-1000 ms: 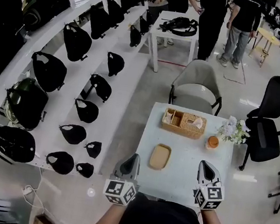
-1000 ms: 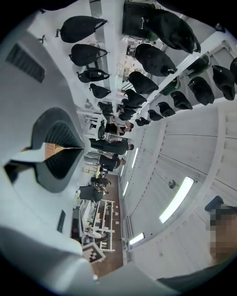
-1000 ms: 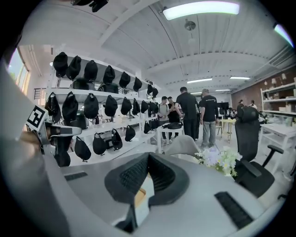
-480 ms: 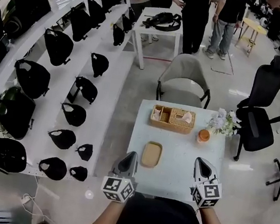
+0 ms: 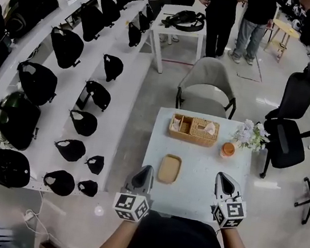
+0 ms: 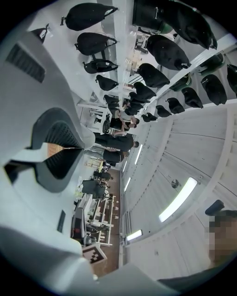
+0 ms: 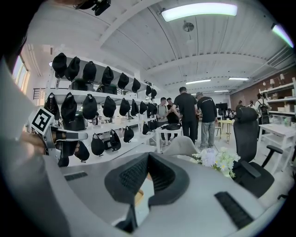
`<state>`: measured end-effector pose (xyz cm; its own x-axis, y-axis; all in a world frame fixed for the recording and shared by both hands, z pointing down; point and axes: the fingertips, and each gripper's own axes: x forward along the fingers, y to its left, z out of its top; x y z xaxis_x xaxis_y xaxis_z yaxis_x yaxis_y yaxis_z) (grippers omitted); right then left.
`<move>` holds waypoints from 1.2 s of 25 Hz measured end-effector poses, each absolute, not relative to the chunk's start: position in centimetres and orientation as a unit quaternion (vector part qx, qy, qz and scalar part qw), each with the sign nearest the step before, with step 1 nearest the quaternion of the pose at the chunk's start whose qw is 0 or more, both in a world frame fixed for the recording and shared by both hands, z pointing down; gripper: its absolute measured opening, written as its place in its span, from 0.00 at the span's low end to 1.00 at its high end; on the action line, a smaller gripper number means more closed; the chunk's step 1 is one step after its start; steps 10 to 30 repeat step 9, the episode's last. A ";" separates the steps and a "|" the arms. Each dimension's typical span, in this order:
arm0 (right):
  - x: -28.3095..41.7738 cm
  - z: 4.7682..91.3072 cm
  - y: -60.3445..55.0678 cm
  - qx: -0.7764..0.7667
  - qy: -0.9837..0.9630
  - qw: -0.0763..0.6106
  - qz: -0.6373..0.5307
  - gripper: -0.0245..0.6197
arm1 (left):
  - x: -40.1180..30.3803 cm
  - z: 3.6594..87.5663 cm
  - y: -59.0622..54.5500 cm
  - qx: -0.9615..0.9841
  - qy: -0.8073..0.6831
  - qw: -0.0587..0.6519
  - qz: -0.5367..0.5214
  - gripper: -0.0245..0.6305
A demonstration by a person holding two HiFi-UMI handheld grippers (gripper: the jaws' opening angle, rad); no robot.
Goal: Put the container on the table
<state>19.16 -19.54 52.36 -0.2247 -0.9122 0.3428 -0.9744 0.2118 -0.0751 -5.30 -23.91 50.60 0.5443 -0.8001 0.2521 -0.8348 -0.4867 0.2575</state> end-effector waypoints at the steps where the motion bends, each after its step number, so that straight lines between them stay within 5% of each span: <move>1: 19.0 52.3 -19.7 0.610 -0.772 0.112 0.137 0.04 | -5.4 50.6 -23.9 0.861 -0.475 0.177 0.050 0.05; 30: 18.7 52.6 -20.4 0.599 -0.781 0.111 0.137 0.04 | -5.8 51.0 -23.9 0.856 -0.483 0.180 0.053 0.05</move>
